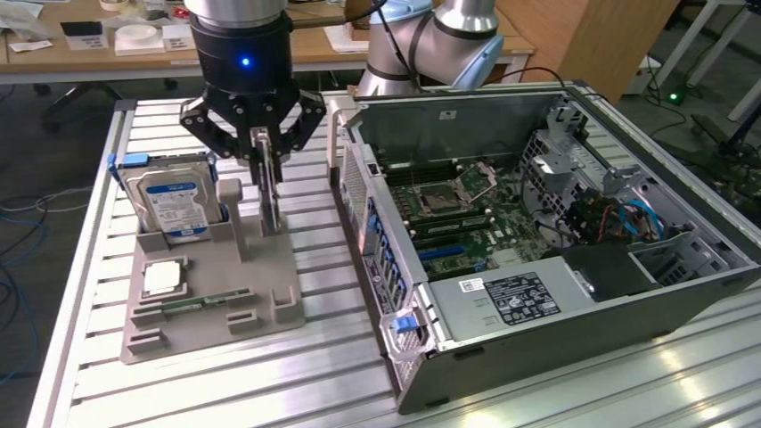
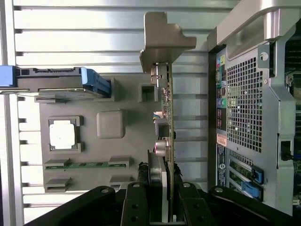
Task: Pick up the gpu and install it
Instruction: 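Pick up the gpu and move the gpu toward the slot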
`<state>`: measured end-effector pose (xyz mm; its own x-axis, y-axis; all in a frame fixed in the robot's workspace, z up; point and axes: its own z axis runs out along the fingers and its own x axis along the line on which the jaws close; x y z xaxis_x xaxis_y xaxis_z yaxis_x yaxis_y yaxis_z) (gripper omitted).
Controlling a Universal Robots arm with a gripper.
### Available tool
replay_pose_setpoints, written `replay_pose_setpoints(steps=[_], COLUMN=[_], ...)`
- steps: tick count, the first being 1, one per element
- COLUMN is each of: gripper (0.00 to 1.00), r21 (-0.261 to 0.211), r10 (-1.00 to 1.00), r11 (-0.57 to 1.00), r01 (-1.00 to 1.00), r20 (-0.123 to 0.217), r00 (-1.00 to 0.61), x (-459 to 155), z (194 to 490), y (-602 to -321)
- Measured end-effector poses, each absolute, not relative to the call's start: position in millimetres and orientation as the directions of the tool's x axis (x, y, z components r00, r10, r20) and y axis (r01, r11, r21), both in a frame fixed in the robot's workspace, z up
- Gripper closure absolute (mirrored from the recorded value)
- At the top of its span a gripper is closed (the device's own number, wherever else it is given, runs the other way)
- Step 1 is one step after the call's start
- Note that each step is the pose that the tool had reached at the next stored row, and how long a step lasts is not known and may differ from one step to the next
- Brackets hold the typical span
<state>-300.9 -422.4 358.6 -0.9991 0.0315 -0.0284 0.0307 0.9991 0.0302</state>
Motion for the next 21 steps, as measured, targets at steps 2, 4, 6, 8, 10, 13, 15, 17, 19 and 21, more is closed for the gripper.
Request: replay_pose_setpoints(steps=[2,4,6,8,10,13,15,17,19,21], gripper=[0.72,0.72,0.72,0.72,0.72,0.72,0.72,0.72,0.72,0.72], r21=[0.027,0.011,-0.012,-0.019,-0.019,-0.019,-0.019,-0.019,-0.019,-0.019], r10=[0.031,0.031,0.03,0.03,0.03,0.03,0.03,0.03,0.03,0.03], r11=[0.999,0.999,0.999,0.999,0.999,0.999,0.999,0.999,0.999,0.999], r01=[0.031,0.031,0.031,0.031,0.031,0.031,0.031,0.031,0.031,0.031], r20=[-0.029,-0.029,-0.03,-0.03,-0.03,-0.03,-0.03,-0.03,-0.03,-0.03], r00=[-0.999,-0.999,-0.999,-0.999,-0.999,-0.999,-0.999,-0.999,-0.999,-0.999], x=[-301,-301,-301,-301,-301,-301,-301,-301,-301,-301], z=[360,361,362,363,366,370,372,373,375,377], y=[-422,-422,-422,-422,-422,-422,-422,-422,-422,-422])
